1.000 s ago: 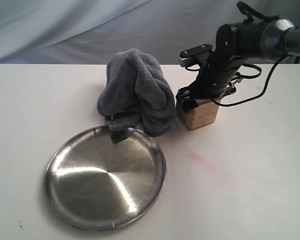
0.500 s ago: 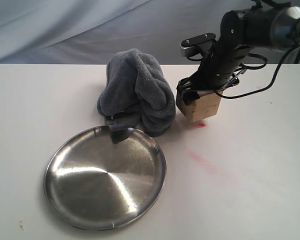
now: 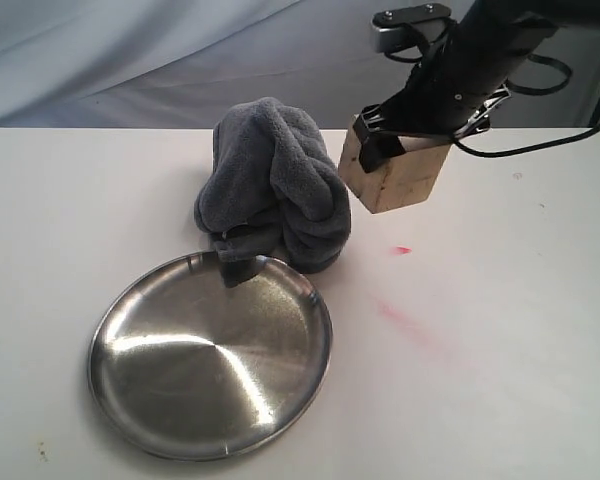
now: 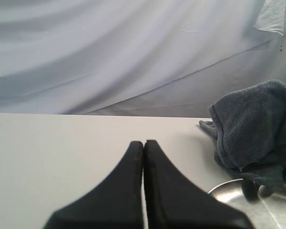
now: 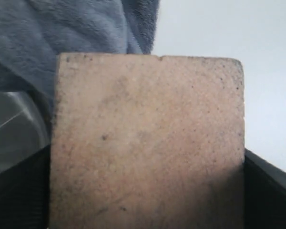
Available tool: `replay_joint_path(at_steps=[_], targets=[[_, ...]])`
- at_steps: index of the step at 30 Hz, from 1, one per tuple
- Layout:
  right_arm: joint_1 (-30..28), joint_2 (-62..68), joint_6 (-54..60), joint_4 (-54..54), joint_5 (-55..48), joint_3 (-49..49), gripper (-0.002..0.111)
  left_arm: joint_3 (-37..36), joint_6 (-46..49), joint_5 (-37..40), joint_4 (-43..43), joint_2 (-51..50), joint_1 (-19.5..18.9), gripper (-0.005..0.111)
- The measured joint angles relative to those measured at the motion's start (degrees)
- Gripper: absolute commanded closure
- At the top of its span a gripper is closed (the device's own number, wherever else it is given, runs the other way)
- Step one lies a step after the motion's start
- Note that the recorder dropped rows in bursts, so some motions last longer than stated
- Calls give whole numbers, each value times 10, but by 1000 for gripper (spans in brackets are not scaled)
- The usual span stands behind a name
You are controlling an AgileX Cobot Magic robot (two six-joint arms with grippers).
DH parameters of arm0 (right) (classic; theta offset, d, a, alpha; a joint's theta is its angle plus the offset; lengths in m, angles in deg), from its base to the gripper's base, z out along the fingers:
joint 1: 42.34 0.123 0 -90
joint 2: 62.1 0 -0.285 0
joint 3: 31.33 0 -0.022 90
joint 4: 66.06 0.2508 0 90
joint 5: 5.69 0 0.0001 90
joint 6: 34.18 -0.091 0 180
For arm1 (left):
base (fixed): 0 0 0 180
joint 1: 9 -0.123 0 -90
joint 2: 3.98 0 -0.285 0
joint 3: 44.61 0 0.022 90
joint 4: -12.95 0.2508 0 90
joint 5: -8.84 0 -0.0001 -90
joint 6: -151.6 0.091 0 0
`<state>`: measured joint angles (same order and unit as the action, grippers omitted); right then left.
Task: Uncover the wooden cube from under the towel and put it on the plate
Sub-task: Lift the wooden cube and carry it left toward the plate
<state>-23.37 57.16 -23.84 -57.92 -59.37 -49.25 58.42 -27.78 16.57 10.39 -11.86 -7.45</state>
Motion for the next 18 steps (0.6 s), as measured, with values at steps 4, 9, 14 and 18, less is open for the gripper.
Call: replay_joint_path(at_steps=[4, 9, 14, 18], targets=[[28, -27, 26, 8, -19, 0, 52, 0, 0, 0, 0, 0, 0, 105], [91, -39, 38, 13, -23, 0, 52, 0, 0, 0, 0, 0, 0, 105], [157, -40, 40, 14, -24, 0, 52, 0, 0, 0, 0, 0, 0, 105], [201, -40, 40, 14, -11, 0, 52, 0, 0, 0, 0, 0, 0, 105]])
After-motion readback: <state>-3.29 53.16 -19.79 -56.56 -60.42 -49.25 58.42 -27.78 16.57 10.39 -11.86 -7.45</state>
